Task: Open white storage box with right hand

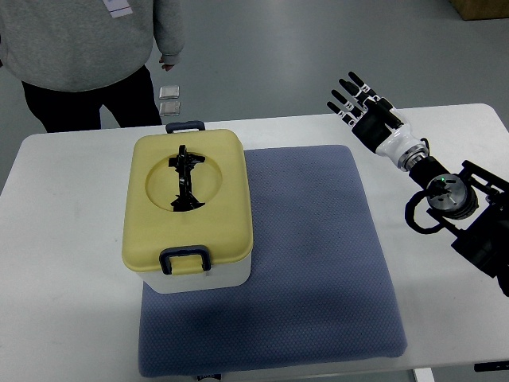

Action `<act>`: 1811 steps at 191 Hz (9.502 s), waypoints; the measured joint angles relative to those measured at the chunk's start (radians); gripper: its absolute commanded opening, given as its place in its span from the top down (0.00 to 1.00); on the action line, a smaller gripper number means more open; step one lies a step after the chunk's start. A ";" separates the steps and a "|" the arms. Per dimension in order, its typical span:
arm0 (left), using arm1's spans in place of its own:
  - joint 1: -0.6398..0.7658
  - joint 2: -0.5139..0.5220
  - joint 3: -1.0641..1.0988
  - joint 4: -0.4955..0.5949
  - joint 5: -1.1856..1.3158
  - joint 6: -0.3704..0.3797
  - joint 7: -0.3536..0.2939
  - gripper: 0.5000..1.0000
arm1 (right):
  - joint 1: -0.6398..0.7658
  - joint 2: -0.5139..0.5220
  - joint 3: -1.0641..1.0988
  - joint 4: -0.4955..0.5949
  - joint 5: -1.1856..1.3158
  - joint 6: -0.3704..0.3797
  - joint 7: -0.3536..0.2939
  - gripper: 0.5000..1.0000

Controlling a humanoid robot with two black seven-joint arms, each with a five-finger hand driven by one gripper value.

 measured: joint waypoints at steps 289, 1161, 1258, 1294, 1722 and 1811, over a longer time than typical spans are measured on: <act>0.000 0.000 0.000 0.001 -0.003 -0.001 0.000 0.00 | 0.713 -0.040 -0.360 0.385 -1.582 0.254 -0.022 0.15; 0.000 0.000 0.000 0.001 -0.003 -0.001 0.001 0.00 | 0.653 -0.121 -0.112 0.461 -1.635 0.254 -0.020 1.00; 0.000 0.000 0.000 0.001 -0.003 -0.001 0.000 0.00 | 0.582 -0.432 -0.123 0.473 -1.633 0.254 0.018 1.00; 0.000 0.000 0.000 0.000 -0.002 -0.001 0.000 0.00 | 0.512 -0.496 -0.169 0.469 -1.642 0.254 0.023 1.00; 0.000 0.000 0.003 0.004 -0.003 0.000 0.002 0.00 | 0.151 -0.295 -0.194 0.426 -1.547 0.254 0.048 0.15; 0.000 0.000 0.002 0.000 -0.003 0.000 0.002 0.00 | 0.157 -0.280 -0.005 0.159 -0.985 0.254 0.041 0.15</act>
